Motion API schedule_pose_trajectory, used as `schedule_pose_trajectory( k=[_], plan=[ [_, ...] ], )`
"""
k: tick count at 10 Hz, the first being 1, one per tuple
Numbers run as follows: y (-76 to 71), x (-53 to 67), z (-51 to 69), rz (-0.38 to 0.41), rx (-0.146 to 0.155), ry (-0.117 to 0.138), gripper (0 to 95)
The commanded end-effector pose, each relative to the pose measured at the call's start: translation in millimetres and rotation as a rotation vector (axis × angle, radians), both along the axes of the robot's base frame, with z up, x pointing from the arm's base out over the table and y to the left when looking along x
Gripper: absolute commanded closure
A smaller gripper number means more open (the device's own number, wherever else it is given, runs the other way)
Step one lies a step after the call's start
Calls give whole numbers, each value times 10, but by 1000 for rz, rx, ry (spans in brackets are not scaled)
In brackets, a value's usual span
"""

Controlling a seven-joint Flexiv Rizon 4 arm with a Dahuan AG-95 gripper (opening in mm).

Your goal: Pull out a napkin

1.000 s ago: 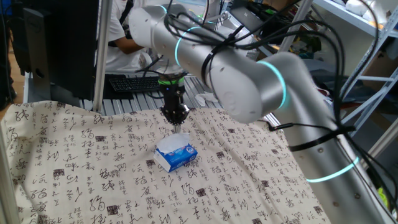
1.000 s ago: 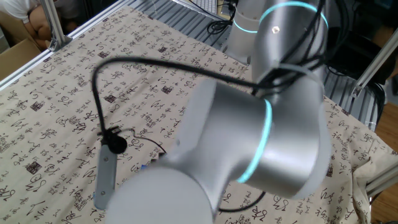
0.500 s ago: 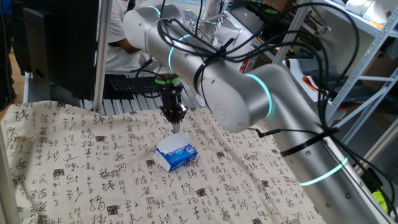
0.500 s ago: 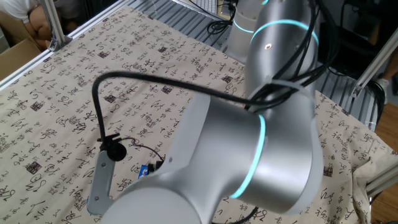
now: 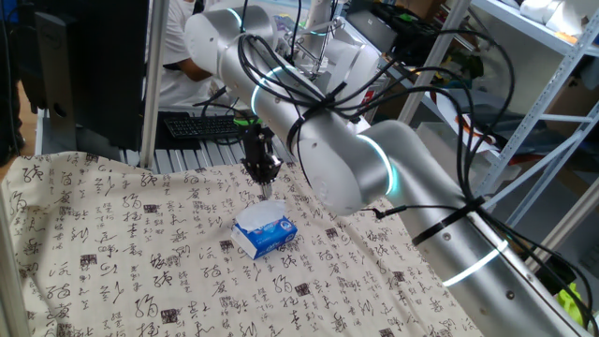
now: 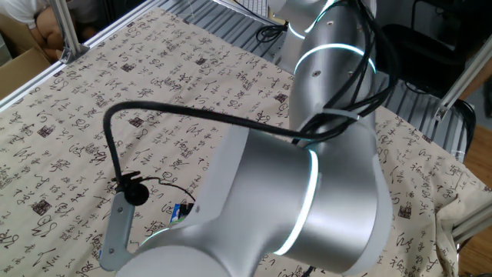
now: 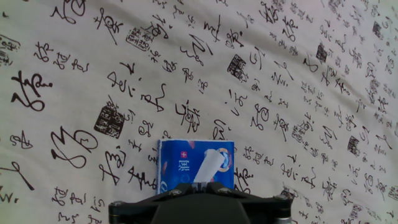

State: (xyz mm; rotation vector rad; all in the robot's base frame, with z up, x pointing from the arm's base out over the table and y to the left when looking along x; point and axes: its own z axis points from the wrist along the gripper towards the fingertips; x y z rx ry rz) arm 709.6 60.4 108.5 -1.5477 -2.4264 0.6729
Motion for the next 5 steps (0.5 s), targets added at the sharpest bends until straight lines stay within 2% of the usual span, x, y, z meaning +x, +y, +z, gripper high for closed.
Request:
schedule_pose_trajectory(
  k=[1,5],
  plan=[
    [32,87,22,-13,-8,47,950],
    [35,89,16,-22,-7,55,950]
  ],
)
